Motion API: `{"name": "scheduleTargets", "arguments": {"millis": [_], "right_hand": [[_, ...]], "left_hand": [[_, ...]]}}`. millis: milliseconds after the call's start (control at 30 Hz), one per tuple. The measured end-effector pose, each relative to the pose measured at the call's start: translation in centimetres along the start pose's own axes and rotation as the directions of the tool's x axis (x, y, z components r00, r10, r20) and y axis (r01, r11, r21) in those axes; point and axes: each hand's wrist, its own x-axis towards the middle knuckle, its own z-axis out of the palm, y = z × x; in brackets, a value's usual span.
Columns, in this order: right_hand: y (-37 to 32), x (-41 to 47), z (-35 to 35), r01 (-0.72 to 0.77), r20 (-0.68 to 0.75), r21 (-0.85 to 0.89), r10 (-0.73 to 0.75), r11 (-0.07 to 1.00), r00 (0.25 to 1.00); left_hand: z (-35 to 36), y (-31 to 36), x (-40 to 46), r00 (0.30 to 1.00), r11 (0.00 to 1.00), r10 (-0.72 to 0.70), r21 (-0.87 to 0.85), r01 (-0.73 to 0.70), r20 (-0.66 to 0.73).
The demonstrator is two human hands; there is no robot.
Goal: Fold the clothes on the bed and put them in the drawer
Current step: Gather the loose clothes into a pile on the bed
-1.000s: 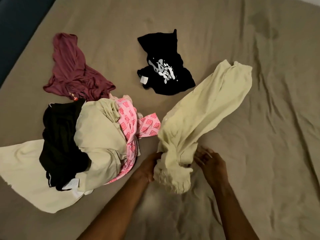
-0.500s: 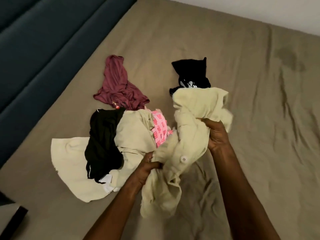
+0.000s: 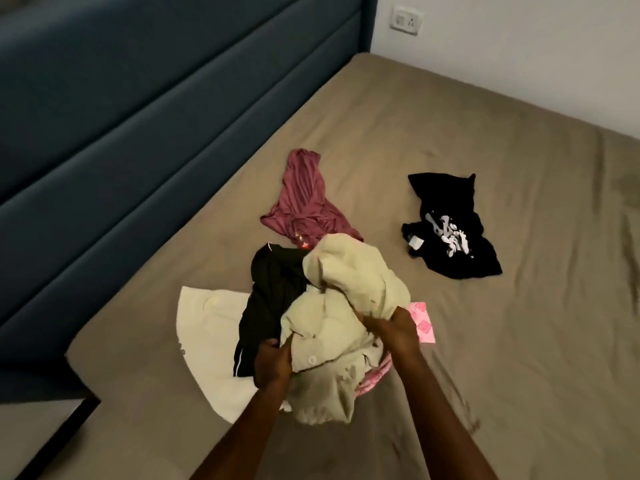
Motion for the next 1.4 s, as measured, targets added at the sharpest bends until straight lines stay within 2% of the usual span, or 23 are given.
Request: {"name": "scheduleTargets", "arguments": {"millis": [33,100,233,300,367,433,500,567,600,667,733,800,867,900,967,1067,1100,1167,1233,1333,1400], "right_hand": [[2.9,0.5,-0.3,-0.010,-0.031,-0.135,0.006,0.991,1.000],[8.6,2.2,-0.2,-0.031,-0.114,-0.199,0.008,0.980,0.993],[7.3,0.3,1.7,0.047,-0.277,-0.473,-0.200,0.880,0.940],[6.6,-0.1,3.1,0.050,-0.277,-0.565,-0.247,0.823,0.928],[6.0,0.4,4.0,0.065,-0.201,-0.676,-0.268,0.734,0.942],[6.7,1.4,4.2,0.081,-0.112,-0.793,-0.276,0.604,0.955],[7.6,2.4,4.3,0.113,-0.019,-0.852,-0.245,0.512,0.969],[7.3,2.9,3.6,0.150,0.074,-0.869,-0.176,0.472,0.982],[6.8,3.1,2.9,0.182,0.136,-0.865,-0.130,0.468,0.982],[6.2,3.9,0.8,0.235,0.243,-0.777,-0.067,0.584,0.968],[6.2,4.5,-1.5,0.307,0.310,-0.561,-0.149,0.769,0.939],[7.5,5.4,-3.8,0.311,0.156,-0.389,-0.271,0.867,0.950],[8.7,7.4,-6.3,0.246,-0.110,-0.360,-0.303,0.900,0.947],[9.0,9.0,-7.4,0.222,-0.207,-0.378,-0.315,0.899,0.926],[9.4,12.9,-9.3,0.169,-0.295,-0.465,-0.332,0.869,0.896],[9.1,20.0,-12.4,0.071,-0.358,-0.667,-0.402,0.742,0.843],[8.9,22.2,-13.4,0.043,-0.378,-0.714,-0.436,0.699,0.817],[9.1,26.4,-15.0,0.023,-0.362,-0.813,-0.536,0.581,0.762],[9.9,29.9,-15.8,-0.008,-0.320,-0.870,-0.550,0.493,0.771],[10.3,31.9,-15.7,-0.054,-0.342,-0.852,-0.475,0.521,0.811],[9.3,31.7,-16.0,-0.090,-0.420,-0.775,-0.404,0.625,0.813]], "left_hand": [[-0.3,-0.8,0.6,1.000,0.997,-0.003,0.071,0.004,-0.014],[-1.4,-2.2,1.5,0.999,0.994,0.012,0.111,-0.017,0.038],[-2.2,-3.6,1.8,0.986,0.960,0.128,0.235,-0.151,0.110],[-2.1,-3.2,1.8,0.979,0.939,0.162,0.287,-0.191,0.120],[-1.1,-2.1,1.8,0.951,0.876,0.295,0.372,-0.307,0.089],[0.4,0.0,0.9,0.868,0.794,0.496,0.392,-0.464,0.022],[2.0,2.9,-0.7,0.783,0.760,0.619,0.296,-0.579,-0.059],[3.7,5.7,-1.8,0.723,0.728,0.682,0.191,-0.658,-0.108],[4.6,6.7,-2.2,0.671,0.677,0.734,0.174,-0.715,-0.102],[6.5,8.3,-2.9,0.538,0.531,0.843,0.189,-0.826,-0.014],[8.6,9.5,-3.4,0.434,0.402,0.895,0.231,-0.886,0.108],[10.0,10.5,-3.7,0.384,0.317,0.904,0.306,-0.898,0.190],[11.4,11.6,-3.8,0.364,0.270,0.906,0.370,-0.889,0.215],[12.2,12.1,-3.6,0.335,0.236,0.917,0.383,-0.893,0.215],[13.7,12.9,-3.3,0.242,0.134,0.938,0.384,-0.914,0.249],[17.1,14.0,-2.0,0.158,0.039,0.889,0.273,-0.961,0.430],[18.0,14.5,-1.7,0.169,0.055,0.836,0.227,-0.972,0.522],[19.3,15.2,-1.3,0.242,0.135,0.701,0.208,-0.969,0.671],[20.7,15.5,-0.8,0.340,0.271,0.560,0.221,-0.937,0.756],[22.4,16.0,-0.2,0.513,0.605,0.394,0.205,-0.769,0.763],[23.5,15.9,0.3,0.616,0.662,0.305,0.303,-0.685,0.727]]}}
